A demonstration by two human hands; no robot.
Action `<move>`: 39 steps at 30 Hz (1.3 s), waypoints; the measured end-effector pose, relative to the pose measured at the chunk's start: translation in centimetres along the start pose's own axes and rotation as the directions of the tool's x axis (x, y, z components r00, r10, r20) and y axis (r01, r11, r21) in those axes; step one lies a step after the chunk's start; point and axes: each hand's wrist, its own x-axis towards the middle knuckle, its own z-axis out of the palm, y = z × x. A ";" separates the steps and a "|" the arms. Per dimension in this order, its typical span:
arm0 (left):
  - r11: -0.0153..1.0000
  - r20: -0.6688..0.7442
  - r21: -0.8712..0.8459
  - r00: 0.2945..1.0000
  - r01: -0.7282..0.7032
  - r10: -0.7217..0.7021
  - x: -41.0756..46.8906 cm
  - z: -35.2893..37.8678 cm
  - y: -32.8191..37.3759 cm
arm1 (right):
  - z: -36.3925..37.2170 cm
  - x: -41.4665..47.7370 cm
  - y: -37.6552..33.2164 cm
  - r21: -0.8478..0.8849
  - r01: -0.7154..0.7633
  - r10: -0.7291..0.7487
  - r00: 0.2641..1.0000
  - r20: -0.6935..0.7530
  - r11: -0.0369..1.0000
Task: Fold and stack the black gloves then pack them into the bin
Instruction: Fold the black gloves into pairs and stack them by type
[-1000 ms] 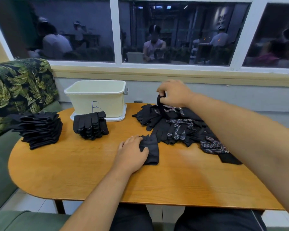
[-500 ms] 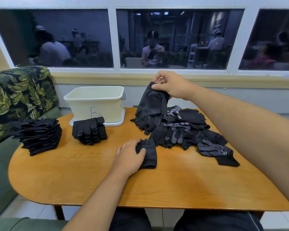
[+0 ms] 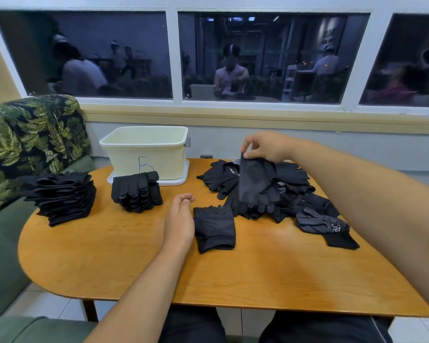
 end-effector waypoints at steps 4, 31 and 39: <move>0.999 -0.010 0.041 1.000 -0.017 0.017 0.3 0.0 -0.1 | 2.0 -0.3 2.8 -0.472 -0.047 0.087 0.994 0.063 0.880; 0.949 -0.046 0.009 0.948 -0.314 0.314 -0.8 -0.4 0.2 | 5.1 2.3 -5.2 0.499 -0.013 0.084 0.989 -0.120 0.866; 0.942 0.037 -0.148 0.950 -0.302 0.310 -1.5 -0.8 1.2 | 5.6 -1.0 -6.5 0.588 -0.155 -0.109 0.915 0.388 0.794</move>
